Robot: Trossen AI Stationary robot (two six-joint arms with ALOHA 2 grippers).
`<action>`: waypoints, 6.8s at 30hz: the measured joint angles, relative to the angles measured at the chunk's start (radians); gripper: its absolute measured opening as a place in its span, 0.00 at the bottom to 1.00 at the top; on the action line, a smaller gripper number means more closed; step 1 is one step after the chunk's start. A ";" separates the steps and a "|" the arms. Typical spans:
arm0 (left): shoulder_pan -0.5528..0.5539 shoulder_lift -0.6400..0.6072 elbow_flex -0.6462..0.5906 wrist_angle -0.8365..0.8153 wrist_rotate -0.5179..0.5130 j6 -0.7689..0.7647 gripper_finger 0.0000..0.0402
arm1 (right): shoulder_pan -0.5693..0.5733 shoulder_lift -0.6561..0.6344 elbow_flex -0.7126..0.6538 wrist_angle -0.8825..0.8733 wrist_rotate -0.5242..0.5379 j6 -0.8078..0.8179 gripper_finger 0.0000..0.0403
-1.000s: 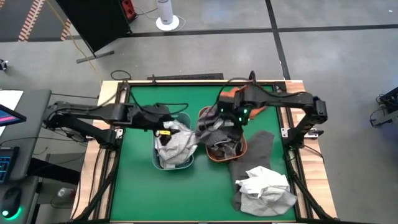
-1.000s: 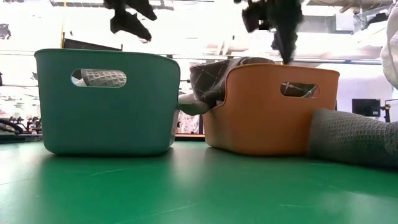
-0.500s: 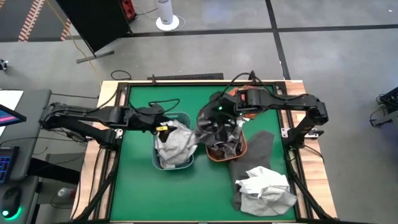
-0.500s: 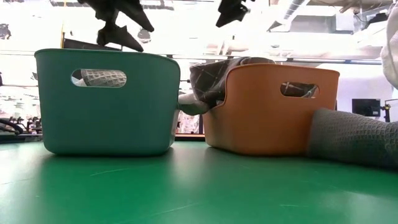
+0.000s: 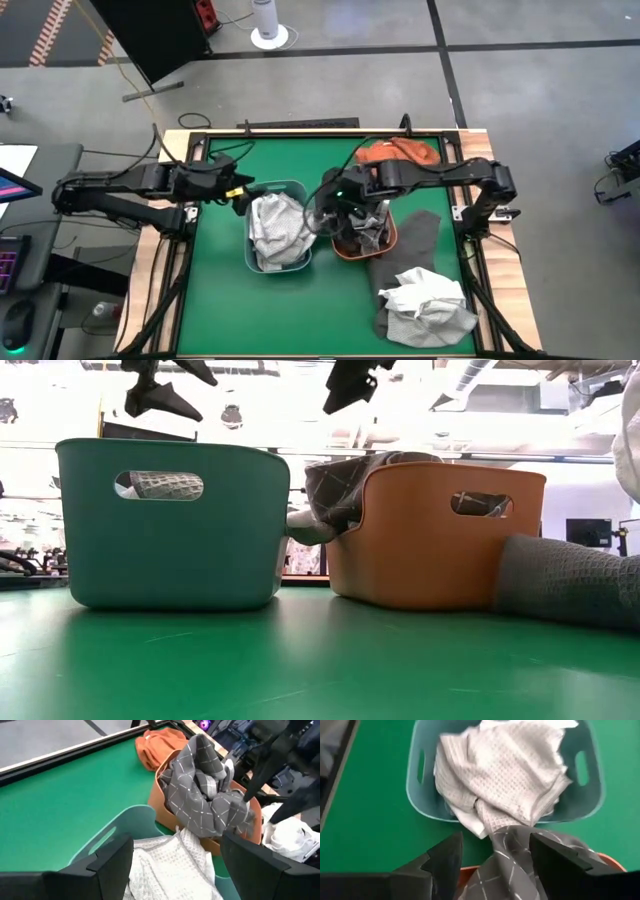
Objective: Sort towels by color in basket
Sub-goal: Put the gray patterned towel into the orange bin, then adjust the gray towel in the green bin
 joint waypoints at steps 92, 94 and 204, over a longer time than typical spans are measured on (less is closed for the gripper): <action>0.038 -0.080 0.002 -0.073 -0.008 0.016 0.71 | -0.115 0.152 -0.055 -0.348 0.104 0.126 0.38; 0.037 -0.081 0.002 -0.073 -0.008 0.015 0.71 | -0.108 0.153 -0.127 -0.258 0.102 0.138 0.38; -0.021 0.770 0.414 -0.386 0.433 0.543 0.62 | -0.179 -0.500 -0.101 -0.336 0.369 0.304 0.38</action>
